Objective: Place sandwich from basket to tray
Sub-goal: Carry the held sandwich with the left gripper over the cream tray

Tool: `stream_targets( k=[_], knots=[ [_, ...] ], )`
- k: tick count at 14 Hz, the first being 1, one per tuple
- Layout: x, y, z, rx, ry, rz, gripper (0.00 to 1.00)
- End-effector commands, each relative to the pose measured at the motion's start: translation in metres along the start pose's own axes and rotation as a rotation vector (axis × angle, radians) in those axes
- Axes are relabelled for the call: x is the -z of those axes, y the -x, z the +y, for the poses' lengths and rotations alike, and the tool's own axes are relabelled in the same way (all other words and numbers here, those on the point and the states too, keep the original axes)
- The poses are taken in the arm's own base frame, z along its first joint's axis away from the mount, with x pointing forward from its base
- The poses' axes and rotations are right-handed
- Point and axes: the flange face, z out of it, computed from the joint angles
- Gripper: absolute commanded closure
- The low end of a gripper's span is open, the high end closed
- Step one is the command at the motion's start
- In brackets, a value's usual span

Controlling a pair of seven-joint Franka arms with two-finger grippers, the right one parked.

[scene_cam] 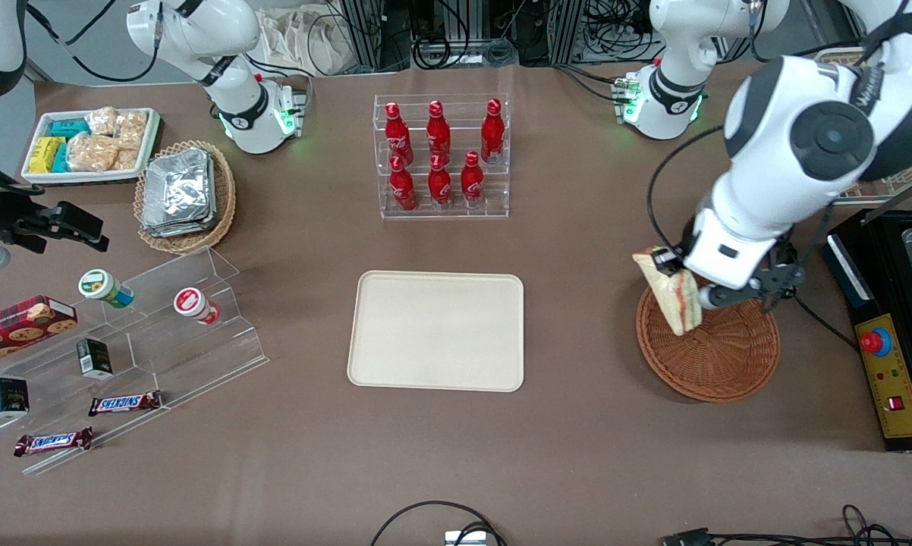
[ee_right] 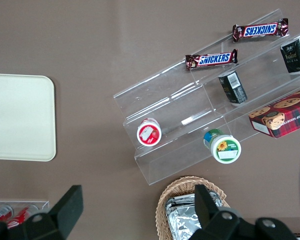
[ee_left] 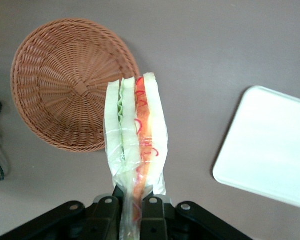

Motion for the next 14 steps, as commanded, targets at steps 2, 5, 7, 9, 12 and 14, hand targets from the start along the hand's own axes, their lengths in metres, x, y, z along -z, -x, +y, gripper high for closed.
stream_targets(
  k=[2,5,7,9,12,14],
  knots=[
    [0.002,0.025,0.054,-0.136,-0.01,-0.005,1.0],
    [-0.014,0.05,0.099,-0.237,0.007,-0.033,1.0],
    [-0.029,0.052,0.12,-0.267,0.025,-0.042,0.99],
    [-0.056,0.04,0.132,-0.268,0.058,-0.039,0.99],
    [-0.12,0.043,0.171,-0.33,0.025,-0.03,0.99],
    [-0.177,0.043,0.198,-0.331,0.02,-0.002,0.99]
  ],
)
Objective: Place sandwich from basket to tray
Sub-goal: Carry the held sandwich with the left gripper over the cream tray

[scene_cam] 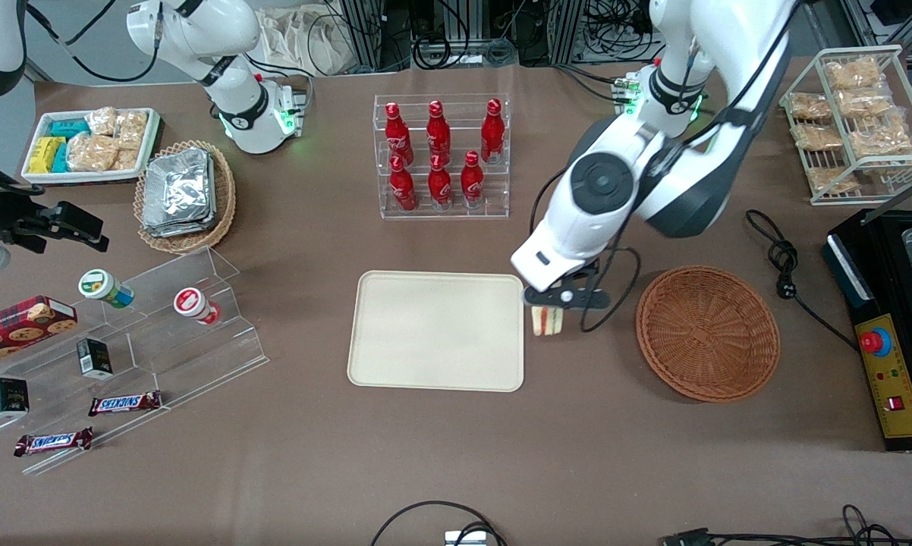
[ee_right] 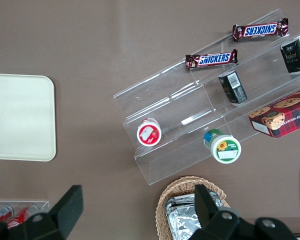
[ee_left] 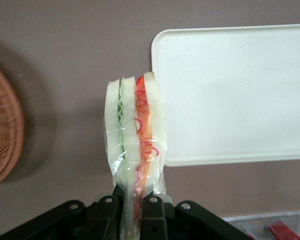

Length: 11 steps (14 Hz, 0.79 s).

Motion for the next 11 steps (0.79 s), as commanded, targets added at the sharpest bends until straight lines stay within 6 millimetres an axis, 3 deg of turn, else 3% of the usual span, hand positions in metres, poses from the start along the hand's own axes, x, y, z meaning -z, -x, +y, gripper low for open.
stream_targets(
  k=[1,4,8,9,10,11],
  knots=[
    [-0.07,-0.014,0.042,-0.014,-0.006,0.038,0.99],
    [-0.107,-0.02,0.043,-0.029,-0.001,0.038,0.99],
    [-0.125,-0.024,0.045,-0.045,0.021,0.04,0.89],
    [-0.128,-0.025,0.045,-0.059,0.025,0.042,0.75],
    [-0.129,-0.025,0.045,-0.059,0.026,0.041,0.32],
    [-0.131,-0.024,0.046,-0.06,0.026,0.041,0.0]
  ],
)
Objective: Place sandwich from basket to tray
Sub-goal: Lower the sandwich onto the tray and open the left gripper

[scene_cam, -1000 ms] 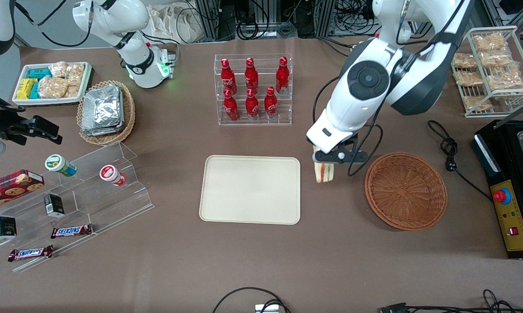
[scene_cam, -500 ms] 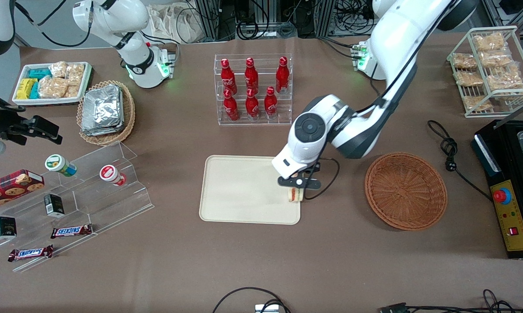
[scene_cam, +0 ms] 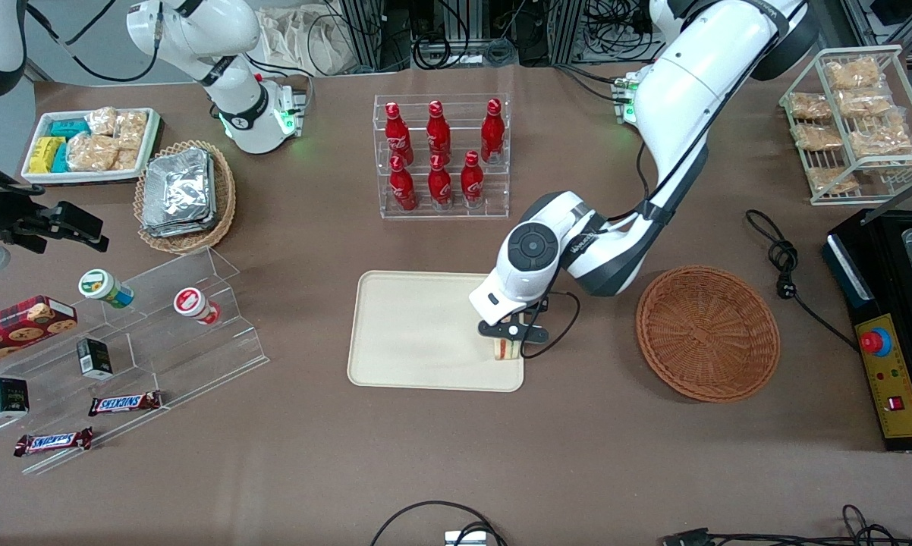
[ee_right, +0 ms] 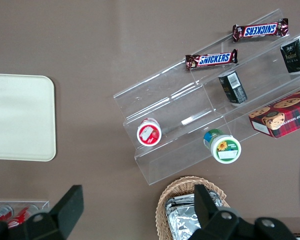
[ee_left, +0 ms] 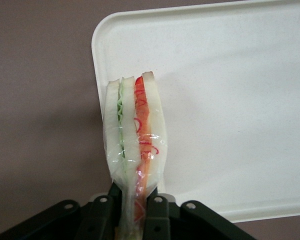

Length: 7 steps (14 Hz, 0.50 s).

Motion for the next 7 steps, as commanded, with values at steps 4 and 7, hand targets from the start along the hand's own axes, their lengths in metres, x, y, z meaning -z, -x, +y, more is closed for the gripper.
stream_targets(
  k=[4,7],
  knots=[
    [0.01,0.0,0.001,-0.004,-0.034,-0.009,0.0],
    [0.074,0.003,-0.021,0.027,-0.085,0.0,0.0]
  ],
)
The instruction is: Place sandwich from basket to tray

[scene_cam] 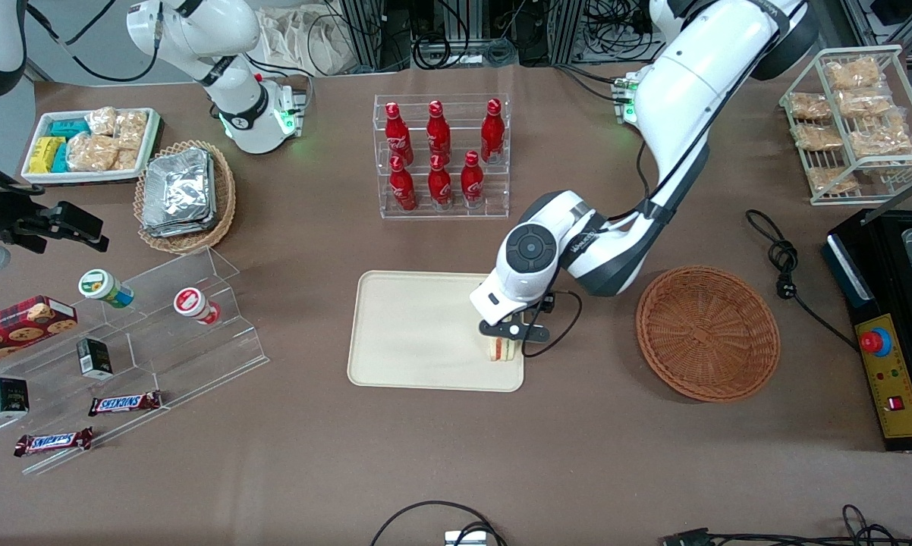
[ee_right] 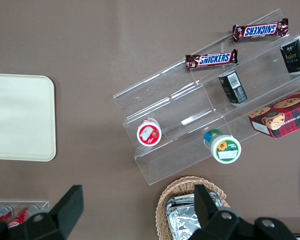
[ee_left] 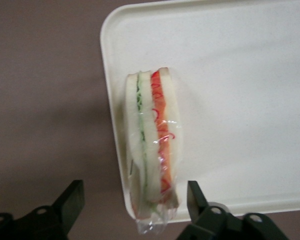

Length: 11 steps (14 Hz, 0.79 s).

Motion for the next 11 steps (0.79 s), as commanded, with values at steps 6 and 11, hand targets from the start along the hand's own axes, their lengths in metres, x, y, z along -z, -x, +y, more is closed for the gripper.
stream_targets(
  k=[6,11],
  knots=[
    [0.155,0.011,-0.114,0.058,-0.044,0.058,0.0],
    [0.207,0.037,-0.197,0.015,-0.062,0.097,0.0]
  ],
)
